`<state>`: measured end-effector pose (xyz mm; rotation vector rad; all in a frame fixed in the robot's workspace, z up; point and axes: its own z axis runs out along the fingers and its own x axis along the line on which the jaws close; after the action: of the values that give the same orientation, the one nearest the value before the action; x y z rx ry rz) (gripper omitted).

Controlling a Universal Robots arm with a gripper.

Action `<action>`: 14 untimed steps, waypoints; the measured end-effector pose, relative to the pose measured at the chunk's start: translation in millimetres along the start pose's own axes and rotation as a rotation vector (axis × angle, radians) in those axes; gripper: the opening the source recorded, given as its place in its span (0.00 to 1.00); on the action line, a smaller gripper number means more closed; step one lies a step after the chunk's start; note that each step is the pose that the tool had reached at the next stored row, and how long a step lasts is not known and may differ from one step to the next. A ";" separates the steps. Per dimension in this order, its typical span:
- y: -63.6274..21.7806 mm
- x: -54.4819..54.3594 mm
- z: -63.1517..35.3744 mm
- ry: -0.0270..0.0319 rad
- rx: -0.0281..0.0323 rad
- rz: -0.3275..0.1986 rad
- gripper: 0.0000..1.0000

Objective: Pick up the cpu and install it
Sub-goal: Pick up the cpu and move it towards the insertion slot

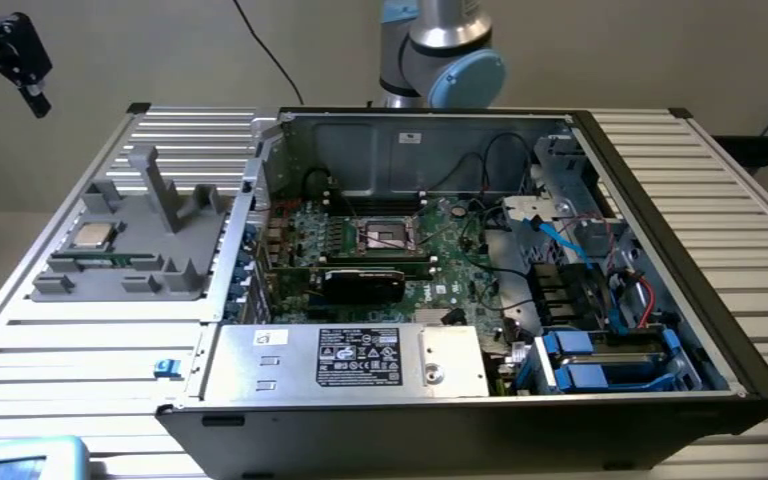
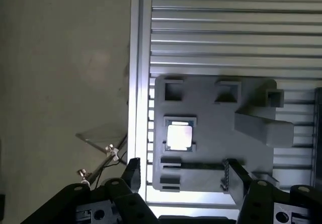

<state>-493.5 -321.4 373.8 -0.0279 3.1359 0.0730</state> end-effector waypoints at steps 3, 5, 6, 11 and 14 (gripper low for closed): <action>-0.7 1.6 5.6 -0.0001 -0.0001 0.001 0.78; -1.6 1.7 9.2 0.0021 -0.0002 0.002 0.78; -2.1 1.7 10.6 0.0057 -0.0002 0.002 0.78; -7.2 -1.5 14.9 0.0364 -0.0016 0.003 0.78; -8.0 -4.9 20.2 0.0368 -0.0015 0.003 0.78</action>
<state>-488.4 -328.3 353.2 -0.0246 3.1728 0.0757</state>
